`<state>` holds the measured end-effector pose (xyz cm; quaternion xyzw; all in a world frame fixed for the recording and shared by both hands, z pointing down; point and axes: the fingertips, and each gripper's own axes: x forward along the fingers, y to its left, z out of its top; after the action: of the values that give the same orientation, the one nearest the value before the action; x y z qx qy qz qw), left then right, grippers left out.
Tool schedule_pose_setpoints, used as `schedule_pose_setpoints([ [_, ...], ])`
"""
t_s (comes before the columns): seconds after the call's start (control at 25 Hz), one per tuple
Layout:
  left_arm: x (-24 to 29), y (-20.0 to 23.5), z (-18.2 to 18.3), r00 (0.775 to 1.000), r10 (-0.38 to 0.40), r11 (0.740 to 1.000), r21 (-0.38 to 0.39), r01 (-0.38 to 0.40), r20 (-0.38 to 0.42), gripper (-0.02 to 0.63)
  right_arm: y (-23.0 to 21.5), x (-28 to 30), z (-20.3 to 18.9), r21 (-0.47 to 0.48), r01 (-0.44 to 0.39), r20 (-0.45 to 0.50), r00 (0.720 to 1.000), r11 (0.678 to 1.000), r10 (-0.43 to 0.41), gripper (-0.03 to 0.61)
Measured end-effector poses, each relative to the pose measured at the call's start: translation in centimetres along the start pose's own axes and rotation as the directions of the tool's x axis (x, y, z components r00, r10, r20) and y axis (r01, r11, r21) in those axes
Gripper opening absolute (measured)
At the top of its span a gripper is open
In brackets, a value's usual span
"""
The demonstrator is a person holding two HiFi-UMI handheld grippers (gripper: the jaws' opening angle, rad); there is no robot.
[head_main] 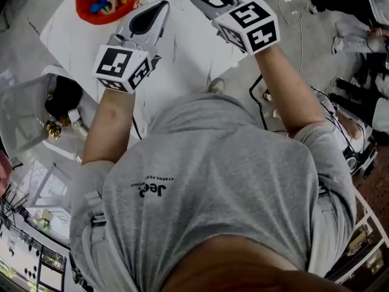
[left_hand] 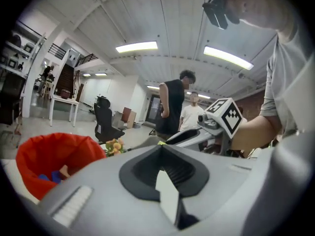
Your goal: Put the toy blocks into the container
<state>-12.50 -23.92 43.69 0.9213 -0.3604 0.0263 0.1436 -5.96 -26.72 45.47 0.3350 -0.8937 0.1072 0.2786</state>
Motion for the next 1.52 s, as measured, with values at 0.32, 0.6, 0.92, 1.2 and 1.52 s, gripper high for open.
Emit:
schedule_pose_setpoints([
  [0.32,-4.6,5.0,3.9,0.991,0.119,0.993,0.010,-0.119,0.060,0.058,2.8,4.4,7.1,-0.102,-0.096,0.019,0.995,0.990,0.099,0.140],
  [0.6,-8.7,8.9,5.2,0.972,0.215,0.977,-0.010,-0.215,0.097,0.058,6.0,9.6,11.1,-0.164,-0.183,-0.008,0.983,0.969,0.184,0.141],
  [0.92,-12.2,11.3,6.0,0.951,0.280,0.960,-0.027,-0.278,0.130,0.058,9.2,14.4,12.7,-0.182,-0.272,-0.066,0.962,0.945,0.264,0.294],
  [1.2,-12.4,10.9,6.2,0.952,0.269,0.963,-0.034,-0.267,0.145,0.058,9.2,12.9,13.6,-0.182,-0.257,-0.020,0.966,0.949,0.258,0.330],
  [1.52,-7.5,8.0,6.7,0.979,0.158,0.987,-0.003,-0.159,0.130,0.058,4.2,7.6,12.4,-0.086,-0.190,0.069,0.978,0.978,0.197,0.328],
])
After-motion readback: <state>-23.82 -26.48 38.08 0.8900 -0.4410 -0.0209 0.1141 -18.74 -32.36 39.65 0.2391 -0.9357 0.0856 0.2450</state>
